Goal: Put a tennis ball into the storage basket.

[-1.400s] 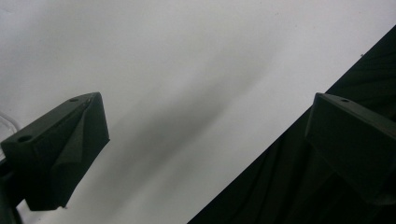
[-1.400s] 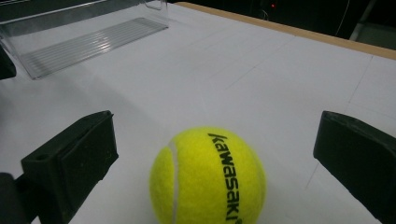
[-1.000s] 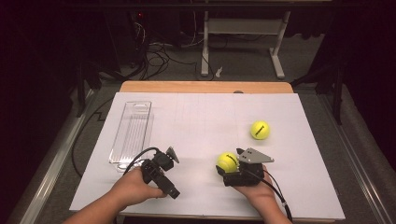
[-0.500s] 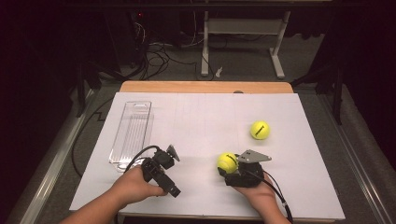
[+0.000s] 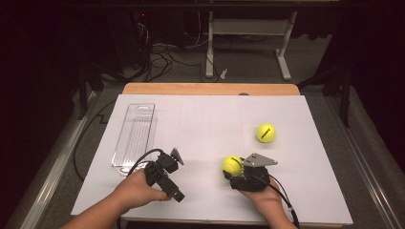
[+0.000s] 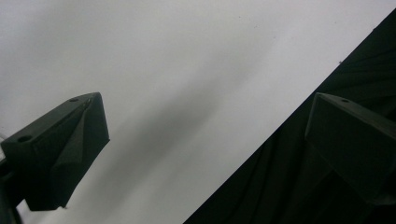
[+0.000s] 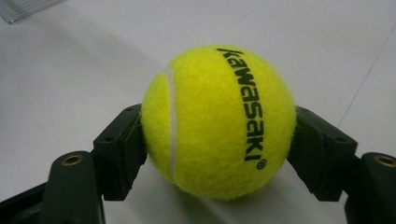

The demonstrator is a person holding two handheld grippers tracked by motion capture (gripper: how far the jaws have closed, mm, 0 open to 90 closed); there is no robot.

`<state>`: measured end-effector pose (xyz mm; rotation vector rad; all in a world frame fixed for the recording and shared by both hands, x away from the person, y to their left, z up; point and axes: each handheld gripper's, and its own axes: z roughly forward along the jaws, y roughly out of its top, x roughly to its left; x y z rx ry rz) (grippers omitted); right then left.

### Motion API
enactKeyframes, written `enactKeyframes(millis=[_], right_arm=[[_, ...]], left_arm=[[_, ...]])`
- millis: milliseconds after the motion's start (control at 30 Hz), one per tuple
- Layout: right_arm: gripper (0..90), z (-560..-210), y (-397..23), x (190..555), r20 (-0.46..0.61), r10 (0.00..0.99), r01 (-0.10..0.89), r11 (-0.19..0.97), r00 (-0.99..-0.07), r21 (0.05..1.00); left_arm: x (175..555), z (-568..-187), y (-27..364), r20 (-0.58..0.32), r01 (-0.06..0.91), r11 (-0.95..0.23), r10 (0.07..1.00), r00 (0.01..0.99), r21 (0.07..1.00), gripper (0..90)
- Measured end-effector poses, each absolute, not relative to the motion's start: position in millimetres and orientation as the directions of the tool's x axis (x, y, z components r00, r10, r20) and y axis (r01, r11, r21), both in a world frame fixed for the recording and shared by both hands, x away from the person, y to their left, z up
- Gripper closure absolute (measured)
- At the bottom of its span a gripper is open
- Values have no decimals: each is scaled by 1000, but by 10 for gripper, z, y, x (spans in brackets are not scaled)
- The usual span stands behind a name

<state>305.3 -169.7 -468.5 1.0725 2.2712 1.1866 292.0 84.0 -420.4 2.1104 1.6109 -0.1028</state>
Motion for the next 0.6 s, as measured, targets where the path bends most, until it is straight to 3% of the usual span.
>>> enactKeyframes(millis=[600], right_arm=[[276,-4374,-1699,3064,22,750,361,292,-661,885]], left_arm=[[2933,-4137,877,-368,928,-175,881,296,329,7]])
